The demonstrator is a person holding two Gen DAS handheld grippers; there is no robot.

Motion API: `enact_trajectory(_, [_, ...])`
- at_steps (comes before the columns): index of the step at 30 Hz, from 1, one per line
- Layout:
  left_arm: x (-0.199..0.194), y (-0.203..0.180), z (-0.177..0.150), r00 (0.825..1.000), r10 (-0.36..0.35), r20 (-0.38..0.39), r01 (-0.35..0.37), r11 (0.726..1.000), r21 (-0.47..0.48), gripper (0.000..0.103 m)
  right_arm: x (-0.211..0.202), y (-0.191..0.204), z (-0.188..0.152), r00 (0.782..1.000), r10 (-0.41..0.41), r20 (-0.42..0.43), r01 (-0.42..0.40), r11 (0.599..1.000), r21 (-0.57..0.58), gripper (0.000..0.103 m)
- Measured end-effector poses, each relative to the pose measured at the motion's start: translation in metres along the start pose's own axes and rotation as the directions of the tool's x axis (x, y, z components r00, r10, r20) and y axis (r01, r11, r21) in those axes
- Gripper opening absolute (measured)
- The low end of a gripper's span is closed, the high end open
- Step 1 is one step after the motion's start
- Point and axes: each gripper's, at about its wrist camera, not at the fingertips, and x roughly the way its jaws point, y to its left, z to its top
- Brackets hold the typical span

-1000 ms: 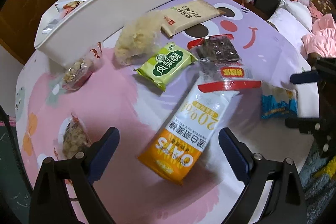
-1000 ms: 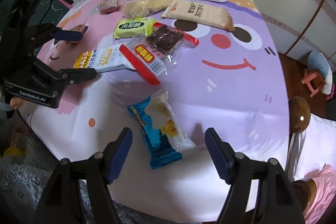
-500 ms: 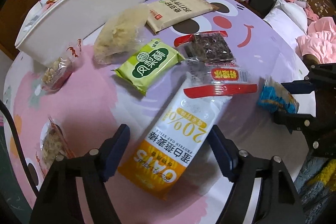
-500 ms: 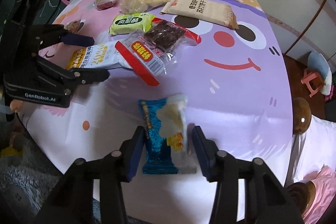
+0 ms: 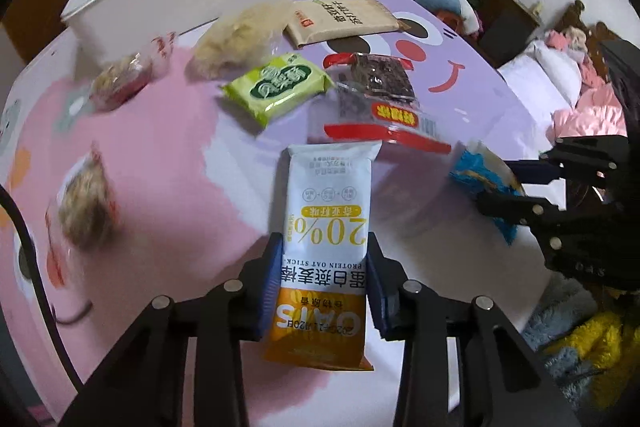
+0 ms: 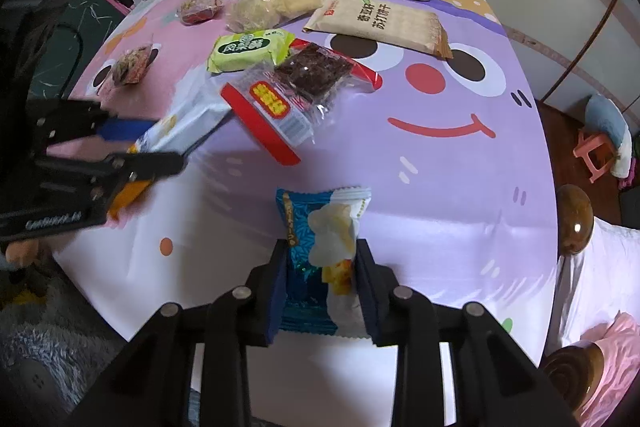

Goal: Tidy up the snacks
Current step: 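Grasp orange-white oat stick pack with left tool while right tool grasps blue wafer pack, then carry both packs over the white bin and open both tools to release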

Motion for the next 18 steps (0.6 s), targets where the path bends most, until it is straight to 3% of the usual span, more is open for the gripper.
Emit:
enact_trajectory(9, [-0.046,0.01,-0.011,0.994,-0.001,0.111,0.008,0.998,-0.065,0.036,-0.028,0.011,0.012,0.996,-0.011,0.088,0.015,0.999,-0.04,0.03])
enact_trajectory(18, [-0.125,0.021,0.017,0.958,0.054,0.281,-0.028,0.995,-0.096,0.036,-0.088,0.014,0.054,0.969,-0.019,0.247,0.04,0.996,-0.078,0.03])
